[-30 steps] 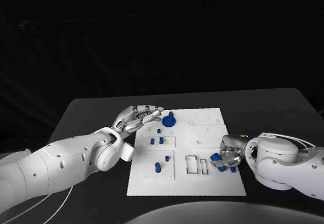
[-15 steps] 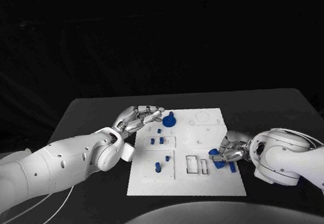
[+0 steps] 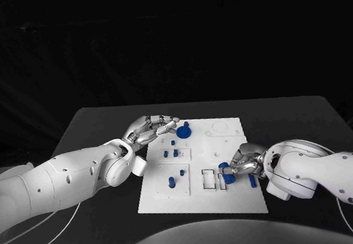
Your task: Assemble the parts on the task board
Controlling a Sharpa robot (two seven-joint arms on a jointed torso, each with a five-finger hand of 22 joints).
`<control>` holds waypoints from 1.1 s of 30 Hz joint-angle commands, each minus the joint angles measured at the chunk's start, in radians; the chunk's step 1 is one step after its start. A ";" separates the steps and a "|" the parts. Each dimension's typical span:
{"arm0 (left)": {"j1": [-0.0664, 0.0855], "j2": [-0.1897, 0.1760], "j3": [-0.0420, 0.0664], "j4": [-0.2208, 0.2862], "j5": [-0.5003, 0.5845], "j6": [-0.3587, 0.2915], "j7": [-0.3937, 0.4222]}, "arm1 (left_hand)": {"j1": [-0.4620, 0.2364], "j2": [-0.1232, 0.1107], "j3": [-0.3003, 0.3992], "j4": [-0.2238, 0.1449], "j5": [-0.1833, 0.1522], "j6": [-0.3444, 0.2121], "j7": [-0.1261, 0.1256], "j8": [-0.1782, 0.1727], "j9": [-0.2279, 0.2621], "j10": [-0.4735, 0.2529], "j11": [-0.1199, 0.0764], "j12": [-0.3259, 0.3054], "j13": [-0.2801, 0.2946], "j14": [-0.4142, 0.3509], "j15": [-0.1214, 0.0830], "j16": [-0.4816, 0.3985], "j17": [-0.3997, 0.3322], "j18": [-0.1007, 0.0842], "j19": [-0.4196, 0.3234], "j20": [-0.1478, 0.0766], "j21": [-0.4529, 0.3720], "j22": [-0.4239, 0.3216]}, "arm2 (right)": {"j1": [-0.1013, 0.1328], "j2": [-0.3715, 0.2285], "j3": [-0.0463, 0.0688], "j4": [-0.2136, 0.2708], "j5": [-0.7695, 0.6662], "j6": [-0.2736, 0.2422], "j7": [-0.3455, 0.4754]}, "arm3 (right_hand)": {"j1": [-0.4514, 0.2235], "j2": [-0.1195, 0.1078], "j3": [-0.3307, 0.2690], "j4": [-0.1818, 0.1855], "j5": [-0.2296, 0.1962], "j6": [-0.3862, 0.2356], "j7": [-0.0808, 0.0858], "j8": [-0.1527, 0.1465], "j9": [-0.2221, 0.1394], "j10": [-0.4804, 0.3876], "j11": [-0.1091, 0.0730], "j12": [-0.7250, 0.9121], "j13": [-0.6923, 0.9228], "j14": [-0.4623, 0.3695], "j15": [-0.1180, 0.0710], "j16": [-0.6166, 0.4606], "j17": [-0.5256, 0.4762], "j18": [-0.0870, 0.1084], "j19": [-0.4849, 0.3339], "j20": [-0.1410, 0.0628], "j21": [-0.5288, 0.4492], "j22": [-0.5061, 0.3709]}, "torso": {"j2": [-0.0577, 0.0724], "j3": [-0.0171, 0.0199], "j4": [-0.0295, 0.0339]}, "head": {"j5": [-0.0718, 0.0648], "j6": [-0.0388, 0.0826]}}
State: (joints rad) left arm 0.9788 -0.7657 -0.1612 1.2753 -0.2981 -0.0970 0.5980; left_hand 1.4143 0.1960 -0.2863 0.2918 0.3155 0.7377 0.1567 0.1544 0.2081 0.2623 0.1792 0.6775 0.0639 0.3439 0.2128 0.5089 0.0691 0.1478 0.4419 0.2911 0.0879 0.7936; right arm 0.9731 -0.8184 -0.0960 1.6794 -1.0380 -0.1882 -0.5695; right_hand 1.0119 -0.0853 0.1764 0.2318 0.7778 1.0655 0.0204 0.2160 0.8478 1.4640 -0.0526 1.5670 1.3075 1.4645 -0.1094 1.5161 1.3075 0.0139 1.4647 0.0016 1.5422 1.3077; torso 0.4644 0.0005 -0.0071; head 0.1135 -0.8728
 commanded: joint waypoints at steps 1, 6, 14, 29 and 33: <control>0.000 0.003 0.001 0.000 -0.003 0.019 0.005 | 0.003 0.007 0.000 -0.001 0.005 -0.008 0.000 0.007 -0.001 0.000 0.002 -0.006 0.000 0.005 0.001 0.007 -0.001 0.003 0.006 0.001 0.007 -0.002 | -0.007 0.016 0.000 -0.015 0.041 -0.005 0.015 | -0.010 0.003 0.143 -0.133 -0.012 -0.009 0.003 -0.007 0.046 0.107 0.005 0.004 0.263 0.085 0.001 0.005 0.135 -0.005 0.096 -0.002 -0.006 0.251 | 0.001 -0.0002 -0.0005 | -0.002 0.000; 0.000 0.005 0.001 -0.001 -0.003 0.021 0.005 | 0.003 0.007 0.000 -0.001 0.005 -0.008 0.000 0.007 -0.001 0.000 0.002 -0.006 0.000 0.006 0.002 0.007 -0.001 0.003 0.007 0.001 0.007 -0.002 | -0.017 0.047 0.000 -0.041 0.044 -0.012 0.017 | -0.021 0.007 0.146 -0.134 -0.043 -0.016 0.006 -0.015 0.049 0.107 0.008 0.004 0.263 0.084 0.004 0.004 0.131 -0.004 0.095 0.001 -0.011 0.250 | 0.001 -0.0006 -0.0009 | -0.005 0.000; 0.000 0.005 0.001 -0.001 -0.003 0.021 0.003 | 0.004 0.007 0.000 -0.001 0.006 -0.008 0.000 0.007 -0.002 -0.001 0.001 -0.007 0.000 0.008 0.003 0.008 -0.001 0.002 0.009 0.001 0.008 -0.002 | -0.026 0.075 0.000 -0.063 0.045 -0.001 0.013 | -0.033 0.012 0.148 -0.138 -0.102 -0.023 0.011 -0.027 0.050 0.107 0.012 0.004 0.263 0.083 0.007 0.004 0.128 -0.002 0.092 0.005 -0.018 0.247 | 0.001 -0.0004 0.0005 | -0.005 0.000; 0.000 0.006 0.001 -0.002 -0.003 0.024 0.001 | 0.004 0.008 0.000 -0.001 0.006 -0.008 0.000 0.007 -0.002 0.000 0.000 -0.007 0.000 0.010 0.005 0.009 -0.001 0.001 0.012 0.001 0.009 -0.003 | -0.035 0.105 0.000 -0.078 0.043 0.036 0.003 | -0.079 0.023 0.127 -0.117 -0.261 -0.035 0.023 -0.055 0.039 0.107 0.022 0.004 0.263 0.082 0.017 0.002 0.121 0.001 0.088 0.014 -0.031 0.243 | 0.001 -0.0001 -0.0007 | -0.006 0.000; 0.000 0.007 0.001 -0.002 -0.003 0.025 0.000 | 0.005 0.008 0.000 -0.001 0.006 -0.008 0.000 0.007 -0.002 0.000 0.000 -0.007 0.000 0.011 0.006 0.009 -0.001 0.001 0.013 0.001 0.009 -0.004 | -0.035 0.107 0.000 -0.080 0.043 0.048 -0.001 | -0.093 0.026 0.114 -0.106 -0.319 -0.036 0.026 -0.062 0.036 0.107 0.025 0.004 0.263 0.082 0.020 0.002 0.121 0.002 0.087 0.017 -0.034 0.242 | 0.001 0.0000 0.0002 | -0.007 0.000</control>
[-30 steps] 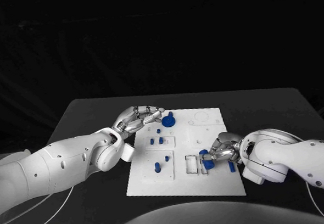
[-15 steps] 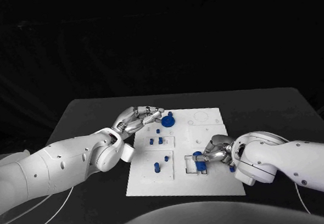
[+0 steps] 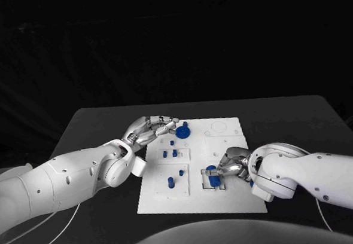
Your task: Assemble the parts on the task board
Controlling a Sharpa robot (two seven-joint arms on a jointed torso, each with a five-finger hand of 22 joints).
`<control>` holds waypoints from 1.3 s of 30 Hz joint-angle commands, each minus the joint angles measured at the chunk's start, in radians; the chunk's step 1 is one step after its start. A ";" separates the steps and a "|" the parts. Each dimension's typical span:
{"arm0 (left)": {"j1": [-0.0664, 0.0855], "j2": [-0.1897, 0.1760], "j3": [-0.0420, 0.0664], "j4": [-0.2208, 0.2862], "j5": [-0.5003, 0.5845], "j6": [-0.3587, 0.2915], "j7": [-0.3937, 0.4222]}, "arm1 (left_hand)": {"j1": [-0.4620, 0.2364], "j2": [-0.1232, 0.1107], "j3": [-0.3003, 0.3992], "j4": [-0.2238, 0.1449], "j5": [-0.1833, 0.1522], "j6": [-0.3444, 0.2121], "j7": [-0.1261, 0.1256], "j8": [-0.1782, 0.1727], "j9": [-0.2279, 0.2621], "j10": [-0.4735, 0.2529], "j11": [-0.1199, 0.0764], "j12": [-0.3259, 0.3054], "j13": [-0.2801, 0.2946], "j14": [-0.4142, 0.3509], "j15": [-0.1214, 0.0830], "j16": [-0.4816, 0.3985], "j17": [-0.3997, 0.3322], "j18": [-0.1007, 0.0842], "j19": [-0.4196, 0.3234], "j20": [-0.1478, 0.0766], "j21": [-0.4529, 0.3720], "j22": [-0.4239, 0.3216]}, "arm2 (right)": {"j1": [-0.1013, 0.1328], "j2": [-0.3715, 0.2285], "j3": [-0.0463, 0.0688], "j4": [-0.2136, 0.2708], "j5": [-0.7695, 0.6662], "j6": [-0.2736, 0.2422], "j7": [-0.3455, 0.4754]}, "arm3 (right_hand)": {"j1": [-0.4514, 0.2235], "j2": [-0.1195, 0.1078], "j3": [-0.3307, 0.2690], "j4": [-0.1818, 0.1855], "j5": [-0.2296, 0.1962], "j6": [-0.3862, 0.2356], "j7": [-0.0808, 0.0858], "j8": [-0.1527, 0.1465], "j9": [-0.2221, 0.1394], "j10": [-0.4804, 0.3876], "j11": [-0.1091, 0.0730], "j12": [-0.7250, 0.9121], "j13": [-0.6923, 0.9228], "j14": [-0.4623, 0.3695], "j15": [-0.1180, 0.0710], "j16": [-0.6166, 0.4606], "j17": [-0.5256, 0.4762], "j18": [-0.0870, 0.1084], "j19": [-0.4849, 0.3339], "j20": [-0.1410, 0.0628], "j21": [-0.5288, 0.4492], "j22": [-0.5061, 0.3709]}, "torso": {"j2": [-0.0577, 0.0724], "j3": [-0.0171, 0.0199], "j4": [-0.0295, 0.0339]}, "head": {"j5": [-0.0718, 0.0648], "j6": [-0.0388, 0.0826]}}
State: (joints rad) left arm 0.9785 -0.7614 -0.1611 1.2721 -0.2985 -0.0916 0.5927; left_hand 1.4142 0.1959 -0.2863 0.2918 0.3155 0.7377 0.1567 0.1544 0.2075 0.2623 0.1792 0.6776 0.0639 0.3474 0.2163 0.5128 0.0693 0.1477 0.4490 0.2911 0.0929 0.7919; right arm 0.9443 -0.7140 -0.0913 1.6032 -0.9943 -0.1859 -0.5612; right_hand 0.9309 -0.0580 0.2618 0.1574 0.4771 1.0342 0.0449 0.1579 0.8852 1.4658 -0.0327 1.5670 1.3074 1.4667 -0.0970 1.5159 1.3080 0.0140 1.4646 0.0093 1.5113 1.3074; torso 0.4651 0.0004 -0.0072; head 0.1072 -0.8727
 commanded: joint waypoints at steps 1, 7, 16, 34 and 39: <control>0.000 0.003 0.001 0.001 -0.002 0.020 0.004 | 0.005 0.008 0.000 -0.001 0.006 -0.009 0.000 0.007 -0.001 0.000 0.000 -0.007 0.000 0.007 0.002 0.005 -0.001 0.001 0.006 0.001 0.004 -0.002 | -0.006 0.002 -0.005 -0.003 -0.001 0.047 -0.009 | -0.014 0.000 0.027 -0.030 -0.026 -0.005 0.002 -0.005 -0.002 0.105 0.006 0.004 0.263 0.080 0.008 0.003 0.121 0.002 0.087 0.009 -0.004 0.242 | 0.000 0.0001 0.0003 | -0.001 0.000; 0.000 0.004 0.001 0.000 -0.002 0.021 0.002 | 0.006 0.009 0.000 -0.002 0.007 -0.009 -0.001 0.007 -0.001 0.000 -0.001 -0.007 0.000 0.009 0.003 0.006 -0.002 0.000 0.008 0.001 0.005 -0.002 | -0.006 0.005 -0.005 -0.003 -0.002 0.059 -0.012 | -0.021 0.001 0.014 -0.025 -0.072 -0.004 0.004 -0.012 -0.005 0.105 0.007 0.004 0.263 0.079 0.009 0.002 0.118 0.003 0.086 0.011 -0.009 0.240 | -0.001 0.0002 0.0004 | 0.000 0.000; 0.000 0.003 0.001 -0.002 -0.002 0.023 -0.004 | 0.007 0.009 0.001 -0.002 0.008 -0.009 -0.001 0.007 -0.002 0.000 -0.001 -0.007 0.000 0.009 0.004 0.006 -0.002 -0.001 0.009 0.001 0.005 -0.003 | -0.006 0.008 -0.005 -0.004 -0.004 0.063 -0.013 | -0.052 0.010 -0.022 0.006 -0.204 -0.005 0.006 -0.021 -0.008 0.105 0.009 0.004 0.263 0.078 0.011 0.002 0.114 0.004 0.085 0.014 -0.014 0.239 | -0.001 -0.0005 -0.0004 | 0.000 0.000; 0.000 0.004 0.001 -0.002 -0.002 0.029 -0.015 | 0.013 0.015 0.004 -0.002 0.012 -0.007 0.001 0.008 -0.002 0.001 0.003 -0.007 0.000 0.012 0.007 0.006 -0.002 -0.006 0.013 0.000 0.006 -0.006 | -0.007 0.007 -0.005 -0.007 -0.011 0.046 -0.008 | -0.113 0.062 -0.100 0.107 -0.327 -0.005 0.005 -0.032 -0.005 0.105 0.009 0.004 0.263 0.075 0.010 -0.004 0.098 0.008 0.080 0.012 -0.029 0.234 | 0.000 0.0004 -0.0003 | 0.003 0.000; 0.000 0.003 0.001 -0.002 -0.002 0.031 -0.017 | 0.015 0.018 0.006 -0.002 0.014 -0.006 0.002 0.009 -0.002 0.002 0.005 -0.007 0.000 0.013 0.008 0.006 -0.003 -0.007 0.014 0.000 0.006 -0.008 | -0.008 0.002 -0.005 -0.005 -0.012 0.030 0.004 | -0.129 0.069 -0.115 0.129 -0.358 -0.003 0.006 -0.034 -0.004 0.105 0.010 0.004 0.263 0.075 0.011 -0.004 0.096 0.008 0.080 0.014 -0.032 0.233 | 0.000 0.0004 -0.0009 | 0.005 0.000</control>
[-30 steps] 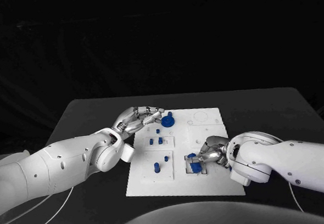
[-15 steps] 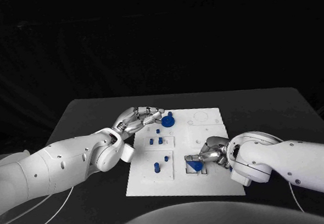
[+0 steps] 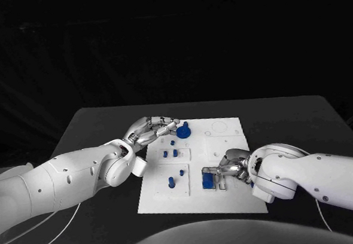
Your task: Assemble the parts on the task board
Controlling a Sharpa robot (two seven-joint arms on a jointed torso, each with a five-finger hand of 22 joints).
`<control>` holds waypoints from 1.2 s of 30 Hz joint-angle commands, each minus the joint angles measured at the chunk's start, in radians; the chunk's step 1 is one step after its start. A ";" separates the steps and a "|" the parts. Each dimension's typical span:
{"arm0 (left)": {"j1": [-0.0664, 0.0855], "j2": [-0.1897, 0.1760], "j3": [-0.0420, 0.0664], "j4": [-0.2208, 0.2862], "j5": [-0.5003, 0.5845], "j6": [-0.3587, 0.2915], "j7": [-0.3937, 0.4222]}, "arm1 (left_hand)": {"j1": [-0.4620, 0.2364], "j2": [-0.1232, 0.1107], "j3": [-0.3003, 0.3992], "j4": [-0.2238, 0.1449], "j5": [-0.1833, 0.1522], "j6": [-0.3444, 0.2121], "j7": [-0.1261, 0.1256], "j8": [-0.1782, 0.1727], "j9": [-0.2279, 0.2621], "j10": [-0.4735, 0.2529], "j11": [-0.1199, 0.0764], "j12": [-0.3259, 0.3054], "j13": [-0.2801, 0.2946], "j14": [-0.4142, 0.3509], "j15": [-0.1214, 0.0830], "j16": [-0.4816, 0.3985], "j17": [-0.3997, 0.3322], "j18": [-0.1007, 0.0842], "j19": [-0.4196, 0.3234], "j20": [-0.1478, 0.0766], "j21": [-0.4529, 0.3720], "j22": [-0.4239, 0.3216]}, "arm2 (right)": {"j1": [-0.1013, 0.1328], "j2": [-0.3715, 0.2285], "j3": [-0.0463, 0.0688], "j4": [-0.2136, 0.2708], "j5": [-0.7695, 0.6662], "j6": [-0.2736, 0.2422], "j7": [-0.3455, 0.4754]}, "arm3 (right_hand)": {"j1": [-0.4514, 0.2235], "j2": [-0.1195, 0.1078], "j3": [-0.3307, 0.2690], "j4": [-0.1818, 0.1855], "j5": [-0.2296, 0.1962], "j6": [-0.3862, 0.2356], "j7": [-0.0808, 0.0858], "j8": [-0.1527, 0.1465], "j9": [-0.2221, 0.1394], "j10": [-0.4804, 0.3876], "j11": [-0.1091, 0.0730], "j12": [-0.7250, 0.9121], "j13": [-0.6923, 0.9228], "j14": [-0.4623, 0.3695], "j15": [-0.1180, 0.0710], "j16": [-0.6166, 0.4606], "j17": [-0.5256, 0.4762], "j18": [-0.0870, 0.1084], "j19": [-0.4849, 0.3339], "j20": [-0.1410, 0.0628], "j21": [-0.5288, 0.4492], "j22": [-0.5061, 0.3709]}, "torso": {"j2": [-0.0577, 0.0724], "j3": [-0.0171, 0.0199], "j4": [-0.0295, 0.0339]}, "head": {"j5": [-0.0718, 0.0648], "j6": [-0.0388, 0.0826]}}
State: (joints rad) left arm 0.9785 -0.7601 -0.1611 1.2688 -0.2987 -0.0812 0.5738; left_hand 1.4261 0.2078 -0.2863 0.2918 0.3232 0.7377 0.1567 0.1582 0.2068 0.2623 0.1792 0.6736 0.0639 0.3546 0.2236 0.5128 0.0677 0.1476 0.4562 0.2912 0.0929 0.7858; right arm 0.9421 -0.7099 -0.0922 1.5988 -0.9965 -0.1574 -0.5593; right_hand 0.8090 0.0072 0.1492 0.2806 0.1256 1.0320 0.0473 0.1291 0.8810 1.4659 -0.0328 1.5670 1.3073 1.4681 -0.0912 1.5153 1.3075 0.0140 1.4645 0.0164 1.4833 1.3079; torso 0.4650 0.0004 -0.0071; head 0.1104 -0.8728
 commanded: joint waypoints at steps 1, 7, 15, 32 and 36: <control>0.000 0.002 0.001 0.001 -0.002 0.021 0.002 | 0.004 0.006 0.006 -0.002 0.006 -0.006 0.002 0.005 -0.001 0.002 0.005 -0.003 0.000 0.006 0.001 0.006 -0.001 -0.007 0.007 0.000 0.006 -0.002 | -0.006 -0.004 -0.004 0.000 -0.010 -0.005 0.008 | -0.009 0.004 -0.003 0.007 -0.008 -0.001 0.004 -0.005 0.000 0.105 0.010 0.004 0.263 0.074 0.006 -0.003 0.098 0.008 0.080 0.007 -0.004 0.233 | 0.000 0.0003 -0.0010 | 0.002 0.000; 0.000 0.000 0.001 0.002 -0.002 0.024 0.000 | 0.006 0.009 0.008 -0.002 0.008 -0.006 0.004 0.006 -0.001 0.004 0.008 -0.003 0.000 0.007 0.001 0.007 -0.001 -0.009 0.008 -0.001 0.006 -0.003 | -0.009 -0.023 -0.004 0.011 -0.021 -0.021 0.054 | 0.024 -0.007 -0.007 -0.014 0.000 0.002 0.003 -0.004 0.002 0.105 0.009 0.004 0.263 0.075 0.005 0.000 0.104 0.008 0.081 0.007 -0.002 0.233 | 0.000 0.0007 -0.0005 | 0.006 0.000; -0.002 -0.001 0.001 0.001 -0.003 0.026 -0.002 | 0.009 0.011 0.009 -0.003 0.012 -0.005 0.005 0.006 -0.002 0.006 0.011 -0.002 0.000 0.008 0.001 0.007 -0.001 -0.010 0.010 -0.001 0.006 -0.005 | -0.018 -0.043 -0.004 0.041 -0.117 -0.002 0.111 | 0.086 -0.126 -0.153 -0.040 -0.080 0.021 -0.012 0.024 0.041 0.105 -0.006 0.004 0.263 0.076 -0.009 0.004 0.115 0.007 0.081 -0.009 0.002 0.234 | 0.000 0.0002 -0.0013 | 0.002 0.000; -0.006 -0.002 0.001 -0.001 -0.004 0.032 -0.007 | 0.012 0.011 0.010 -0.003 0.015 -0.005 0.005 0.006 -0.002 0.006 0.012 -0.002 0.000 0.009 0.002 0.007 -0.001 -0.010 0.010 -0.001 0.006 -0.006 | -0.027 -0.049 -0.004 0.064 -0.191 -0.003 0.136 | 0.215 -0.023 -0.112 -0.084 0.003 -0.075 -0.037 0.287 0.452 0.105 -0.024 0.004 0.263 0.078 -0.022 0.006 0.118 0.007 0.083 -0.018 0.003 0.235 | 0.000 0.0000 0.0005 | -0.001 0.000; -0.006 -0.001 0.001 -0.002 -0.004 0.034 -0.009 | 0.013 0.011 0.010 -0.004 0.017 -0.005 0.006 0.007 -0.002 0.007 0.012 -0.002 0.000 0.009 0.002 0.007 -0.001 -0.011 0.011 -0.001 0.006 -0.007 | -0.027 -0.048 -0.004 0.063 -0.191 -0.001 0.130 | 0.227 -0.016 -0.107 -0.092 0.027 -0.075 -0.040 0.307 0.457 0.105 -0.027 0.004 0.263 0.078 -0.025 0.007 0.119 0.007 0.083 -0.020 0.004 0.235 | 0.000 -0.0002 0.0002 | 0.000 0.000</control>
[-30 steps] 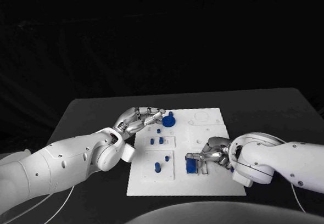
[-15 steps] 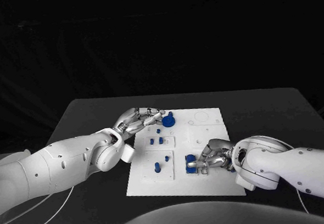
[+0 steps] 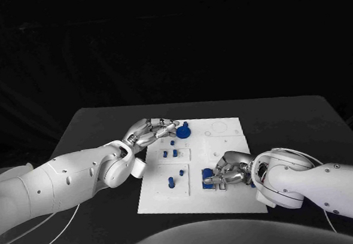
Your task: Assemble the parts on the task board
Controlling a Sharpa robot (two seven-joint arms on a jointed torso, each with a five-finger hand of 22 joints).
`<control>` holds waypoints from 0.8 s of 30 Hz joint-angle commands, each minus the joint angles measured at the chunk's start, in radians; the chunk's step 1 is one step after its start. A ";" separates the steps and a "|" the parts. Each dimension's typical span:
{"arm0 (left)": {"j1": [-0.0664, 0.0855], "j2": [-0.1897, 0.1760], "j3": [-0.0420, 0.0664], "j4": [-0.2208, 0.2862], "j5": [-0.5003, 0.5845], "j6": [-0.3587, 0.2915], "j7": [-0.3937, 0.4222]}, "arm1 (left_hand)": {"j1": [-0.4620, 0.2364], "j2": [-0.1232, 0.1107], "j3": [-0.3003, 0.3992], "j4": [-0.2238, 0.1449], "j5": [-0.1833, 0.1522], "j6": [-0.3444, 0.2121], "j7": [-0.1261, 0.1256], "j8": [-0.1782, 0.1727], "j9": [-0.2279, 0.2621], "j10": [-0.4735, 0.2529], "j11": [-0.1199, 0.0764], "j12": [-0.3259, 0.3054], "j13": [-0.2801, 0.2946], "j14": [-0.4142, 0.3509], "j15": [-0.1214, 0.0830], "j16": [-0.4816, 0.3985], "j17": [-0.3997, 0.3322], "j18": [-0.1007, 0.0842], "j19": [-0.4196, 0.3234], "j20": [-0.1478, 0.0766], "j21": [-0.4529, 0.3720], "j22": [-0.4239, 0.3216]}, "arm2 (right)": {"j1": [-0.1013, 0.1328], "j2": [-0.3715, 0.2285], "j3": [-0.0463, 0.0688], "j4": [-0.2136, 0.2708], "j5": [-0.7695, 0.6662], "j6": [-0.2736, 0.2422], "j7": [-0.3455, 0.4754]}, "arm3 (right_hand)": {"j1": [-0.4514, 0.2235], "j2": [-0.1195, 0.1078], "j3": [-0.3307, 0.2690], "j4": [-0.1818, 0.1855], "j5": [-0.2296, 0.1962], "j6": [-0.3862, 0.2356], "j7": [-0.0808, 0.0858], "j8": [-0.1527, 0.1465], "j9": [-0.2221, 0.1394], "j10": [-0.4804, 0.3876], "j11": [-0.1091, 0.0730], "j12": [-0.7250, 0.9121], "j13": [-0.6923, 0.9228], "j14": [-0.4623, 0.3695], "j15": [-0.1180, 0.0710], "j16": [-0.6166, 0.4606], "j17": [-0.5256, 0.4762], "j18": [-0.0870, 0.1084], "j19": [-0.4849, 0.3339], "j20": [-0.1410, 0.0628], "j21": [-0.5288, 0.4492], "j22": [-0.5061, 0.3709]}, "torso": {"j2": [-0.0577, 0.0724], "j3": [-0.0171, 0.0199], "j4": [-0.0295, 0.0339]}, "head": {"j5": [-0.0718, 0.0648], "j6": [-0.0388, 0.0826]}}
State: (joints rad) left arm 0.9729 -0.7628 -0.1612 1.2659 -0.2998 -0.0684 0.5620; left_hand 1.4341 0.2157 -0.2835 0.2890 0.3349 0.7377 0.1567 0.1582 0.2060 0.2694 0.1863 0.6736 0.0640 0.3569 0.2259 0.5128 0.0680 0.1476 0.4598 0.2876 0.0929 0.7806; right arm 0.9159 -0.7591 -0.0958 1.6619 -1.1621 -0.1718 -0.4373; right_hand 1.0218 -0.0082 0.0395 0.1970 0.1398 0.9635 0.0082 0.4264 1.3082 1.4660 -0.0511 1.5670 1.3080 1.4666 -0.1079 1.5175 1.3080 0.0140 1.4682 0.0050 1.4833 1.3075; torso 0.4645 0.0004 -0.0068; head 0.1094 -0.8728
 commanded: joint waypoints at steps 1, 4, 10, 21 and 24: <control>0.000 0.002 0.001 0.001 -0.004 0.022 0.002 | 0.005 0.003 0.007 -0.001 0.005 -0.005 0.006 0.007 -0.001 0.000 0.005 -0.002 0.000 0.007 0.000 0.007 -0.002 -0.011 0.007 0.002 0.006 -0.002 | -0.001 0.001 0.000 -0.001 -0.026 0.014 0.006 | 0.018 0.001 0.005 -0.012 0.021 -0.007 -0.002 0.016 0.030 0.105 -0.010 0.004 0.263 0.079 -0.009 0.005 0.119 0.007 0.080 -0.009 0.004 0.236 | 0.001 -0.0002 -0.0002 | 0.001 0.000; 0.000 0.002 0.001 0.001 -0.004 0.023 0.000 | 0.005 0.003 0.007 -0.001 0.005 -0.005 0.006 0.007 -0.001 0.000 0.005 -0.002 0.000 0.007 0.000 0.007 -0.002 -0.011 0.007 0.002 0.006 -0.002 | -0.001 0.002 0.000 -0.003 -0.026 0.016 0.001 | 0.028 0.008 0.010 -0.019 0.043 0.017 -0.004 0.075 0.040 0.105 -0.012 0.004 0.263 0.079 -0.010 0.005 0.119 0.007 0.080 -0.011 0.003 0.236 | 0.000 -0.0002 -0.0007 | 0.001 0.000; 0.000 0.001 0.001 0.001 -0.005 0.024 -0.002 | 0.006 0.003 0.007 -0.001 0.006 -0.005 0.006 0.007 -0.001 0.000 0.005 -0.002 0.000 0.008 0.001 0.007 -0.002 -0.011 0.007 0.002 0.006 -0.002 | -0.002 0.002 0.000 -0.007 -0.026 0.021 -0.007 | 0.069 0.023 0.032 -0.051 0.102 0.108 -0.016 0.279 0.073 0.105 -0.021 0.004 0.263 0.080 -0.018 0.006 0.121 0.006 0.080 -0.017 0.004 0.236 | 0.001 0.0000 -0.0009 | 0.001 0.000; -0.001 0.000 0.001 0.003 -0.007 0.027 -0.006 | 0.008 0.003 0.008 -0.001 0.008 -0.005 0.006 0.007 -0.002 0.001 0.006 -0.002 0.000 0.010 0.003 0.008 -0.001 -0.013 0.009 0.003 0.007 -0.003 | -0.006 0.011 0.000 -0.012 -0.033 0.031 -0.006 | 0.118 0.004 0.044 -0.108 0.030 0.134 -0.022 0.410 0.088 0.105 -0.028 0.004 0.263 0.080 -0.024 0.007 0.122 0.007 0.080 -0.025 0.002 0.236 | 0.001 0.0001 0.0007 | 0.001 0.000; -0.001 0.000 0.001 0.003 -0.008 0.027 -0.007 | 0.009 0.003 0.008 -0.001 0.008 -0.004 0.006 0.007 -0.002 0.001 0.006 -0.002 0.000 0.011 0.004 0.008 -0.001 -0.013 0.009 0.003 0.007 -0.004 | -0.008 0.014 0.000 -0.013 -0.038 0.039 -0.009 | 0.121 -0.004 0.037 -0.116 -0.011 0.133 -0.022 0.423 0.089 0.105 -0.027 0.004 0.263 0.080 -0.024 0.007 0.122 0.007 0.079 -0.025 0.002 0.235 | 0.001 0.0002 0.0003 | 0.003 0.000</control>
State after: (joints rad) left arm 0.9726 -0.7637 -0.1612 1.2667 -0.3028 -0.0604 0.5515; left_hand 1.4340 0.2157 -0.2809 0.2863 0.3388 0.7340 0.1604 0.1604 0.2061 0.2694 0.1863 0.6736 0.0639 0.3617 0.2307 0.5170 0.0673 0.1477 0.4633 0.2911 0.0929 0.7785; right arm 0.9094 -0.7472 -0.0959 1.6489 -1.1802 -0.1585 -0.4409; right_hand 1.1381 -0.0059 0.0763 0.0852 0.1367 1.0918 -0.0126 0.8446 1.3082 1.4678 -0.0706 1.5670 1.3078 1.4646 -0.1274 1.5190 1.3077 0.0141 1.4646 -0.0128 1.4833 1.3076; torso 0.4652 0.0005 -0.0070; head 0.1111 -0.8728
